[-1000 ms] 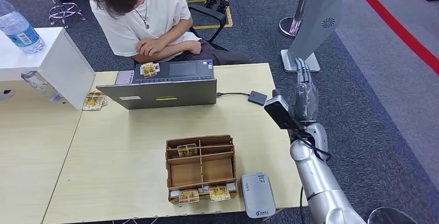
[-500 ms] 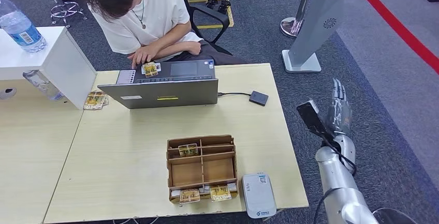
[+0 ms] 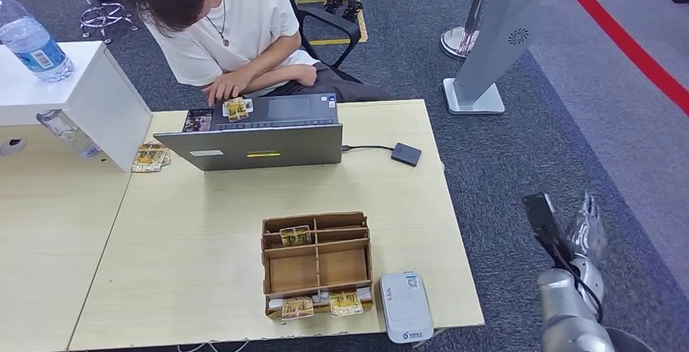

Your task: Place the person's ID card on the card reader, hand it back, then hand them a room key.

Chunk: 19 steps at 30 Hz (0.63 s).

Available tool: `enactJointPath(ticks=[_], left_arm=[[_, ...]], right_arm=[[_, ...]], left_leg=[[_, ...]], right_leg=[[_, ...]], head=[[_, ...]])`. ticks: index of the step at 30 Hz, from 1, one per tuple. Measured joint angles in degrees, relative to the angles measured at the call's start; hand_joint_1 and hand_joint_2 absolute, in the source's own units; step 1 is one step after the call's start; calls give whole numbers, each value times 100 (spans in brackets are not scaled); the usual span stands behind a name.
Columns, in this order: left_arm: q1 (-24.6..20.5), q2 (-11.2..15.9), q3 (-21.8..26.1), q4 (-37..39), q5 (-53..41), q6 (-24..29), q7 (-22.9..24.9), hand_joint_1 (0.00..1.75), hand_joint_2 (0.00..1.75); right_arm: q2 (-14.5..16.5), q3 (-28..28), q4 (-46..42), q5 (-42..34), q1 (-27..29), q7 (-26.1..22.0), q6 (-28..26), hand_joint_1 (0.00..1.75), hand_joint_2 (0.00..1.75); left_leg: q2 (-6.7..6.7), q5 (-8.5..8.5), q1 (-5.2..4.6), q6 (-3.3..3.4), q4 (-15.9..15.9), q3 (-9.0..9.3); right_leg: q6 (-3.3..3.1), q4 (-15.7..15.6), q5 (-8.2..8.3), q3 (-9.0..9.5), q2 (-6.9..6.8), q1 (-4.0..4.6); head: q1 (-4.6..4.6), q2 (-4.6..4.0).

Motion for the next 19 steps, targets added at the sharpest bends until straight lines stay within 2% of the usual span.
enactJointPath(ticks=[9,19], left_arm=[[-5,-3,0,0,-55,28,0,0,0],[-9,-7,0,-2,-108,65,-21,0,0]], right_arm=[[-245,-635,830,147,295,708,6,0,0],[-288,-892,1417,183,797,1622,351,0,0]], left_leg=[[0,0,0,0,0,-1],[-1,0,1,0,-2,-4]], right_leg=[[1,0,-1,-1,-1,0],[2,0,-2,-1,-2,0]], head=[[0,0],[-1,0]])
